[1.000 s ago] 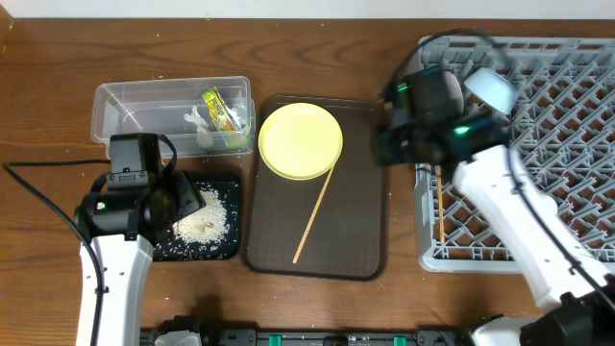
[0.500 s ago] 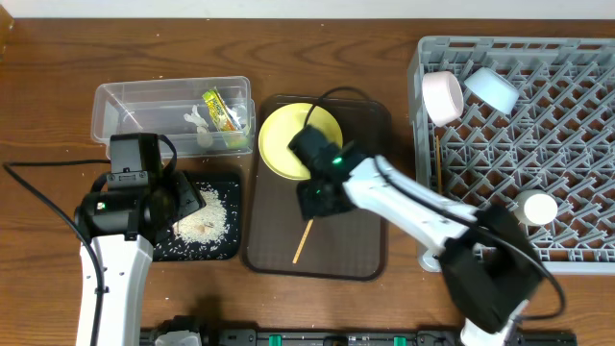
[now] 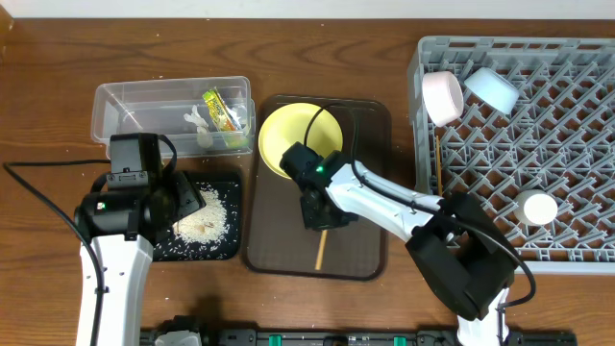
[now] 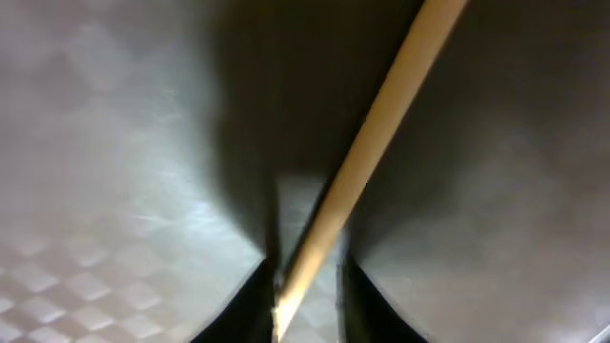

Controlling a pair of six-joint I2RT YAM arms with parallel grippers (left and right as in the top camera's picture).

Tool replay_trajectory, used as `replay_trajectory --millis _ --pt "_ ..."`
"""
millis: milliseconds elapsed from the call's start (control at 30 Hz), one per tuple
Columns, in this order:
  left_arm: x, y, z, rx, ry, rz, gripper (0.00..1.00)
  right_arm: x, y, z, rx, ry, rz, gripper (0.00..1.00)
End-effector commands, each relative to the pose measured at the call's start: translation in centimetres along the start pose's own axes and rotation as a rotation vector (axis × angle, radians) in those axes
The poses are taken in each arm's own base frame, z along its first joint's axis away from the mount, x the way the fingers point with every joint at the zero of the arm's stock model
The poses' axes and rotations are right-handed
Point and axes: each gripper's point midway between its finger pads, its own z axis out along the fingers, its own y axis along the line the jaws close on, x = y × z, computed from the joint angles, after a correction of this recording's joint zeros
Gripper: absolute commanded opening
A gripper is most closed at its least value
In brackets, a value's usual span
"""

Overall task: Sort waste into correct bins and load items into the dishwasher rack
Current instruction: 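Reach the right gripper back and pinch the second chopstick, then carry the second chopstick into the rack beside the first and release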

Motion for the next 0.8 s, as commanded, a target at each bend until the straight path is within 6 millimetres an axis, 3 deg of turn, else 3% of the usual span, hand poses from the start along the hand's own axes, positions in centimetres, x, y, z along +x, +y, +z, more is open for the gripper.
replay_trajectory --millis 0,67,300,500,567,767 --pt "-0.2 0.2 -0.2 -0.006 -0.005 -0.019 0.67 -0.7 -2.0 0.3 0.053 0.0 0.063 0.09" --pt "-0.2 0.2 -0.2 -0.006 -0.006 -0.019 0.67 -0.7 -2.9 0.2 0.065 0.017 0.086 0.01" --pt "-0.2 0.2 -0.2 -0.005 -0.006 -0.019 0.67 -2.5 -6.7 -2.3 0.047 0.0 0.102 0.01" --pt "-0.2 0.2 -0.2 -0.005 -0.006 -0.019 0.67 -4.6 -10.4 -7.9 -0.01 -0.129 0.065 0.01" --pt "-0.2 0.2 -0.2 -0.005 -0.006 -0.019 0.67 -5.2 -12.2 -10.8 -0.027 -0.207 0.025 0.01" --pt "-0.2 0.2 -0.2 -0.006 -0.006 -0.019 0.67 -5.0 -17.2 -16.4 -0.002 -0.351 0.02 0.01"
